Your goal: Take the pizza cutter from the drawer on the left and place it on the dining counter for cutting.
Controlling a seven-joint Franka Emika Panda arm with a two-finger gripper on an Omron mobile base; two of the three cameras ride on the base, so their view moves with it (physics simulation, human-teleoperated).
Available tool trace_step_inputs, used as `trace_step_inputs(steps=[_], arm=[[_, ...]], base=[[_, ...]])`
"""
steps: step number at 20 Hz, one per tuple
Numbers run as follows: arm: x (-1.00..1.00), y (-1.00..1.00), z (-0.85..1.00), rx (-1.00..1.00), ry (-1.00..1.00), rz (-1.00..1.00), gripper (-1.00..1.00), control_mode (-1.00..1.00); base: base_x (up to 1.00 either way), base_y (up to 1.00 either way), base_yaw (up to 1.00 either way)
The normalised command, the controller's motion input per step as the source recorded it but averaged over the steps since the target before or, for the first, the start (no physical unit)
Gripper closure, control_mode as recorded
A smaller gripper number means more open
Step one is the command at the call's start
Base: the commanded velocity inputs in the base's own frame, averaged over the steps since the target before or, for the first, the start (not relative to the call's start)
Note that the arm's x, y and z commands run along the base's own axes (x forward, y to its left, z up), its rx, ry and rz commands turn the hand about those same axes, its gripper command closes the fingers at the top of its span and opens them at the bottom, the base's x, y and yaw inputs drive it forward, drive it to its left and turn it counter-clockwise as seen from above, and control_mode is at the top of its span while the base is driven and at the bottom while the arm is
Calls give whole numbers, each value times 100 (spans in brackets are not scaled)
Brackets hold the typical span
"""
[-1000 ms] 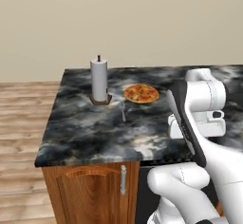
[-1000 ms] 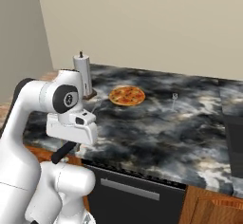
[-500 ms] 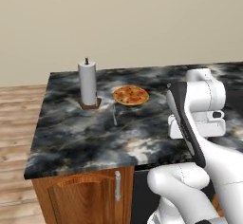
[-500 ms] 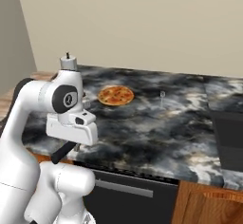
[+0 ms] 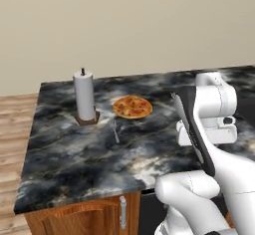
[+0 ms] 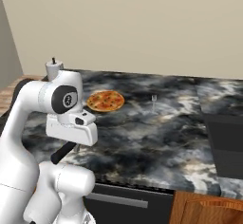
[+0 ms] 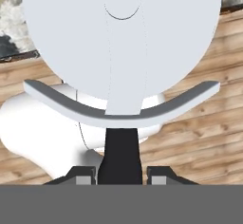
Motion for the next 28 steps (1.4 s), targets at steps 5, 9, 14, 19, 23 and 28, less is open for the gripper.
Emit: trace_step_inputs(steps=[5, 9, 14, 19, 23, 28], arm=[[0, 0, 0, 0, 0, 0, 100, 100], [0, 0, 0, 0, 0, 0, 100, 100], [0, 0, 0, 0, 0, 0, 100, 100], [0, 0, 0, 0, 0, 0, 100, 100], [92, 0, 0, 5, 0, 8, 100, -100], [100, 0, 0, 9, 0, 12, 100, -100]], base=[[41, 0, -12], [18, 0, -18], [22, 0, -15], [42, 0, -5], [0, 0, 0], [0, 0, 0]])
